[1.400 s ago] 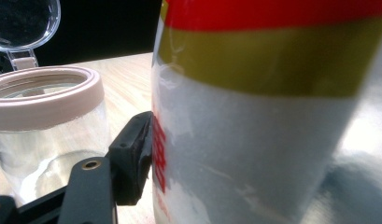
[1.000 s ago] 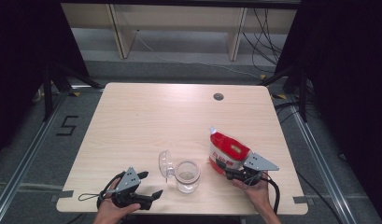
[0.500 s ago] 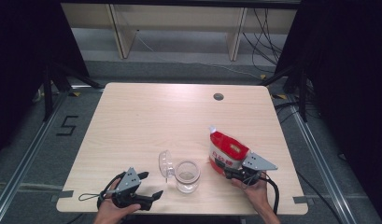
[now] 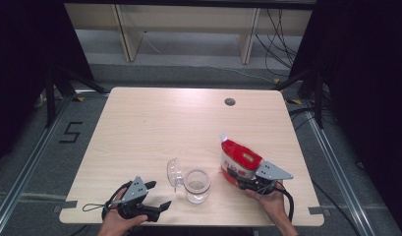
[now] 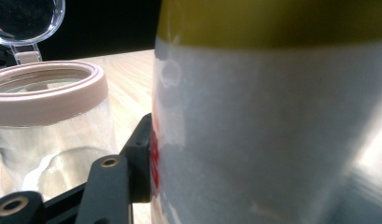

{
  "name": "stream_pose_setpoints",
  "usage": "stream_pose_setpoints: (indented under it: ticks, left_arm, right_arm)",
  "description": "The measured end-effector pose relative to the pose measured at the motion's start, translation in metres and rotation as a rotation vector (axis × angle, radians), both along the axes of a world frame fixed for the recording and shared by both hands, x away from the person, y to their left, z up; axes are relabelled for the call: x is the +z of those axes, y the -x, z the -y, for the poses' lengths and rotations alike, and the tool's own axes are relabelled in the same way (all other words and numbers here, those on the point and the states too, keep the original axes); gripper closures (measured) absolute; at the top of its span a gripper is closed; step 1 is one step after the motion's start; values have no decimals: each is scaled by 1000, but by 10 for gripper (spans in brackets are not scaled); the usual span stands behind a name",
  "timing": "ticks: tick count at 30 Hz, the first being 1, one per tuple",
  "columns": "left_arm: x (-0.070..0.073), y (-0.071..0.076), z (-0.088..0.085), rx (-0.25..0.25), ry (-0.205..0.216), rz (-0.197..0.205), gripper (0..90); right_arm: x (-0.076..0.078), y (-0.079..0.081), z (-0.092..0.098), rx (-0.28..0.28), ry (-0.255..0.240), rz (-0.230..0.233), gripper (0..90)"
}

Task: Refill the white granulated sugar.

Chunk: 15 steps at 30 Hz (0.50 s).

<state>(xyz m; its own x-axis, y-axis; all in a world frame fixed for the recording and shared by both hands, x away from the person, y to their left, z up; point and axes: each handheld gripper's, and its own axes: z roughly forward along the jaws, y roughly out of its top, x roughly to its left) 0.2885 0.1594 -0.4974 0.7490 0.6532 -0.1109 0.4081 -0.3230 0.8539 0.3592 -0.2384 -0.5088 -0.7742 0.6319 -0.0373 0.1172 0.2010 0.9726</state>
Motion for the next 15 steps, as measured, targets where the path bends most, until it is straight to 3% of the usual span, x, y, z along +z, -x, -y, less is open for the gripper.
stream_pose_setpoints:
  ticks: [3, 4, 8, 9, 10, 11, 12, 13, 14, 15]
  left_arm:
    - [1, 0, -1, -6, -15, 9, 153]
    - [1, 0, -1, -1, -15, 6, 154]
    - [1, -1, -2, -3, -13, 8, 154]
    - [0, -2, -2, -10, -8, 14, 154]
    - [1, -3, -4, -14, -36, 15, 154]
    - [1, -3, -4, -14, -36, 15, 154]
    - [1, -1, -2, -1, -8, 7, 154]
    - [1, -2, -3, -7, -16, 14, 154]
    - [0, -2, -4, 3, -7, 2, 154]
    - [0, -2, -4, 2, -6, 2, 154]
  right_arm:
    - [1, 2, 1, 9, -13, -24, 461]
    - [3, 2, 2, 4, 14, -11, 462]
    - [6, 6, 4, -7, 12, -21, 465]
    - [8, 7, 6, 2, 33, 10, 466]
    - [8, 8, 5, -20, 23, 27, 466]
    - [9, 9, 7, 1, 42, 2, 467]
    - [9, 10, 7, -8, 40, -5, 467]
    - [9, 10, 7, -8, 40, -5, 467]
    - [10, 9, 9, -14, 67, 51, 468]
    - [12, 12, 8, -34, 77, 59, 468]
